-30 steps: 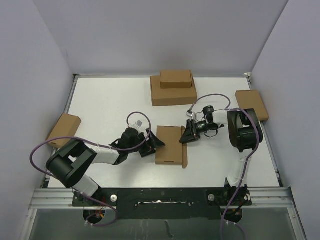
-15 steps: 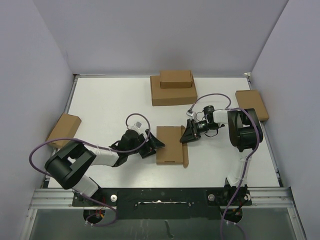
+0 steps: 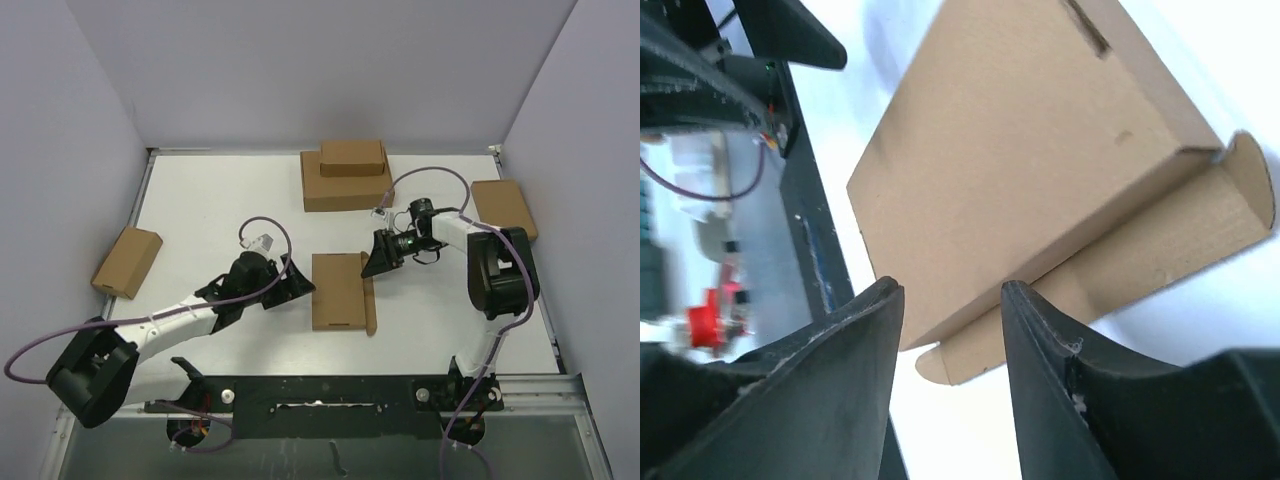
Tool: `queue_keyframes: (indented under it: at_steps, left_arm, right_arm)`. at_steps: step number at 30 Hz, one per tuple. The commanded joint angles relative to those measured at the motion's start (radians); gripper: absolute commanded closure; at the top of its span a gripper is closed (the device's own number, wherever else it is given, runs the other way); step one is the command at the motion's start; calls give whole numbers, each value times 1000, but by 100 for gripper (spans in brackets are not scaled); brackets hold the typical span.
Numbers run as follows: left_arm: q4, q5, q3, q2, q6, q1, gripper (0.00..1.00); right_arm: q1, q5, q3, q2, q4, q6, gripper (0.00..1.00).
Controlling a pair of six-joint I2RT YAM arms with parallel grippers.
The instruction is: Fold the paper box
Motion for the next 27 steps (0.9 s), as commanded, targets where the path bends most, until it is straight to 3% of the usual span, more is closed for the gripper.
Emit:
queue_keyframes:
  at_steps: [1,6,10,14,20,27]
  left_arm:
    - [-129,-56,52,-155,139,8,21]
    - [-161,-6,51,-272,220,24,22]
    - [-173,42,56,-277,227,28,24]
    - [-131,79,45,-237,223,28,24]
    - [-53,133,30,-164,230,30,24]
    - [-70,133,35,-146,268,36,23]
  right_arm:
    - [-3,10,48,-183,-122,-261,56]
    - [-4,62,-137,-431,-76,-679,61]
    - [9,120,-302,-591,-45,-1049,81]
    - [41,182,-382,-594,-102,-1380,97]
    - [185,356,-405,-507,41,-1335,100]
    - [315,442,-413,-459,169,-1219,100]
